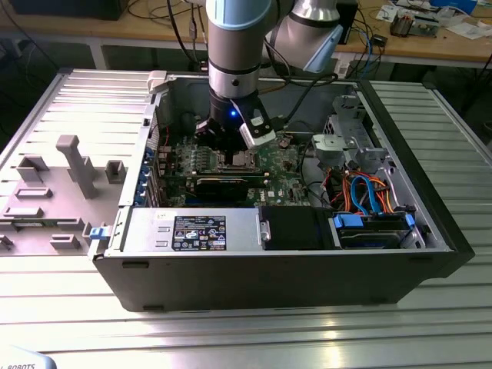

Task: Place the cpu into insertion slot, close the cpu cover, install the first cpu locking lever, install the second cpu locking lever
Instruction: 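Install the second cpu locking lever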

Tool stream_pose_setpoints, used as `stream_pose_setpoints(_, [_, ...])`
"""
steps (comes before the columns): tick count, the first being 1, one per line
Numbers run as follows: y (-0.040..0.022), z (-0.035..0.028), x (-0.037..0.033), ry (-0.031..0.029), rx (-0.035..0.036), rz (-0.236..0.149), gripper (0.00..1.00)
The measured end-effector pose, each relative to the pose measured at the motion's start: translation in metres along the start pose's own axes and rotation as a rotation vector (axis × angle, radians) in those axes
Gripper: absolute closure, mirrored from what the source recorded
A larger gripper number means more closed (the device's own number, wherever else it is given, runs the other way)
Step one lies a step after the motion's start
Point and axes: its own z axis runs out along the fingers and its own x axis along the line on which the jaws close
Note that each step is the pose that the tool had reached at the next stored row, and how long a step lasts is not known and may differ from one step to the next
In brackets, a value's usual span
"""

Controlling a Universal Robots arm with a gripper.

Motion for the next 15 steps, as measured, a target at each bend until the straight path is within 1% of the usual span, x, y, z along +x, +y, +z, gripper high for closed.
stream_pose_setpoints(11, [-0.0002, 0.0000, 0.0001, 0.0000, -0.0003, 0.000, 0.89])
stream_pose_setpoints(15, [-0.0019, -0.0002, 0.0001, 0.0000, -0.0003, 0.000, 0.89])
